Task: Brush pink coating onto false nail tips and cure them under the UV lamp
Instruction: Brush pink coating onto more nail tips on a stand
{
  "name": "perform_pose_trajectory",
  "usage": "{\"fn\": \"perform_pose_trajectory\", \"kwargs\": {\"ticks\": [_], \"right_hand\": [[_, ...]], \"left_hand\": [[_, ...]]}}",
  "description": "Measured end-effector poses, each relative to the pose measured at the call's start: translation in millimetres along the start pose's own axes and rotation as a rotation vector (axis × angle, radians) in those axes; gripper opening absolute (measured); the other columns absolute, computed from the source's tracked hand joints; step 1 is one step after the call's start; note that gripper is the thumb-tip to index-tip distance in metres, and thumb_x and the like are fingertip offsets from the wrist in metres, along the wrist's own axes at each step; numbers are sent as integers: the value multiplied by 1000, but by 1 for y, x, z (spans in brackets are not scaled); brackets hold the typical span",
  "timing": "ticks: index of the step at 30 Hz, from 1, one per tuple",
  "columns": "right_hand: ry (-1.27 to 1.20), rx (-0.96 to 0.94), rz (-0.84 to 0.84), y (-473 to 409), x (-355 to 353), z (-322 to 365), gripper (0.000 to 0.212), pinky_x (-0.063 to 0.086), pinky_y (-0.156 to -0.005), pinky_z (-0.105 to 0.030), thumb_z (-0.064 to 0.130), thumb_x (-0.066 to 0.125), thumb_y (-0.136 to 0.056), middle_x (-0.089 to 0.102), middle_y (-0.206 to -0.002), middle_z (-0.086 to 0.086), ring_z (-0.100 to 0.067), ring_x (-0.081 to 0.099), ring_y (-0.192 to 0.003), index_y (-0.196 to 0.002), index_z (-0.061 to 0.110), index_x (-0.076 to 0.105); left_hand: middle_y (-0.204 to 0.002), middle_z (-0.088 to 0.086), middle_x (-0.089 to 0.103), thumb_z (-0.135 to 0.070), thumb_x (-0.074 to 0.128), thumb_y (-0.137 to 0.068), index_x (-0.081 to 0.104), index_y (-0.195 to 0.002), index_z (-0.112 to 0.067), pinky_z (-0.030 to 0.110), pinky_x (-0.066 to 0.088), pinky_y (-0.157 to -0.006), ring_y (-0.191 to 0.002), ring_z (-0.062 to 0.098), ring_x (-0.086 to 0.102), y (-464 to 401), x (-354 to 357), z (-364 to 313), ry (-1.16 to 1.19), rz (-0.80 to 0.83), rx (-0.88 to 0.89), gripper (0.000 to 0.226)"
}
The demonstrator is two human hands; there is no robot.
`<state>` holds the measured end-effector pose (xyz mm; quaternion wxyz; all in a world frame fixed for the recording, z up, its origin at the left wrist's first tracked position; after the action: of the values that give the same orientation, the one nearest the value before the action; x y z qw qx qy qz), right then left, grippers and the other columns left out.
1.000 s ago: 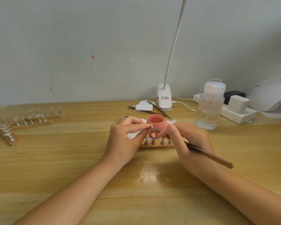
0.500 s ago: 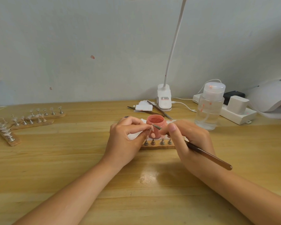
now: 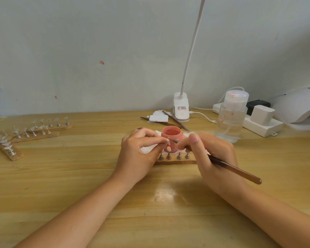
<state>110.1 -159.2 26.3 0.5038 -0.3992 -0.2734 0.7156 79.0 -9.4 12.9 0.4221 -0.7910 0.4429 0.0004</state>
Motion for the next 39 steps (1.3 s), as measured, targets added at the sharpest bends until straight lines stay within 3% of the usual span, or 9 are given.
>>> {"fn": "perform_pose_trajectory", "kwargs": {"ticks": [5, 8, 14, 18, 22, 26, 29, 35, 39], "right_hand": [[-76, 91, 6, 2, -1, -7, 56, 49, -57, -24, 45, 37, -92, 66, -62, 3, -6, 63, -60, -65, 9, 70], [-37, 33, -11, 0, -1, -2, 42, 48, -65, -18, 31, 38, -93, 66, -68, 11, -2, 63, -68, -69, 15, 69], [-109, 116, -17, 2, -2, -9, 51, 48, -59, -20, 38, 38, -92, 66, -61, 3, -5, 63, -61, -64, 9, 69], [-82, 69, -11, -1, 0, -3, 43, 46, -65, -14, 30, 38, -92, 65, -68, 12, 2, 62, -69, -69, 13, 70], [-197, 185, -37, 3, -1, -11, 47, 47, -57, -23, 40, 36, -89, 65, -57, 0, -8, 61, -57, -61, 17, 67], [-155, 133, -23, 0, 0, -6, 41, 47, -63, -17, 32, 39, -93, 67, -67, 9, -4, 62, -66, -68, 16, 68], [-217, 241, -4, 3, 3, -14, 46, 47, -60, -21, 37, 43, -92, 65, -58, -3, -8, 61, -58, -61, 14, 68], [-182, 206, -16, 1, 2, -9, 40, 48, -61, -21, 30, 41, -93, 67, -64, 3, -7, 62, -63, -66, 18, 68], [-250, 261, -31, 3, 1, -12, 44, 47, -58, -20, 33, 41, -91, 66, -59, -4, -10, 61, -57, -60, 16, 68]], "left_hand": [[-80, -14, 61, -5, 73, -73, 74, -84, -14, 48, 41, -87, -88, 9, 56, 0, 0, -2, 3, 2, 4, 15], [-80, -11, 62, -5, 73, -73, 75, -85, -13, 45, 42, -85, -88, 11, 57, 0, 1, -1, -7, 9, 13, 14], [-79, -12, 64, -4, 73, -72, 73, -86, -18, 12, 40, -79, -83, -4, 58, -1, 2, -1, 7, 25, 52, 19], [-80, -12, 66, -6, 73, -72, 71, -86, -21, 13, 42, -80, -82, -7, 58, -1, 1, 1, 16, 10, 65, 21], [-78, -10, 66, -5, 72, -72, 71, -84, -17, 5, 40, -75, -78, -11, 58, -1, 0, -3, 23, -12, 123, 17], [-77, -5, 70, -10, 69, -70, 73, -81, -13, 5, 40, -76, -78, -8, 59, -1, 0, -3, 31, -17, 144, 12], [-76, -17, 67, -9, 70, -71, 70, -82, -20, 4, 39, -78, -79, -12, 58, -1, -1, -4, 35, -20, 142, 16], [-76, -10, 70, -7, 74, -71, 71, -83, -22, 6, 41, -77, -78, 7, 62, -1, -1, 0, 68, -13, 100, 20], [-82, -18, 67, -12, 72, -71, 70, -81, -23, 4, 39, -77, -78, 0, 62, -2, 0, -1, 88, -1, 95, 15]]}}
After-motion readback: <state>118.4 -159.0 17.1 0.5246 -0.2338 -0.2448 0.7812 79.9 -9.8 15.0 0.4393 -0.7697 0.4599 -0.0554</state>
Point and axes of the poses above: each hand's wrist, its own y-axis away from the middle knuckle, its own x-axis out of the palm, z = x × y, the point moved 8 cm from there along -y, towards the middle knuckle
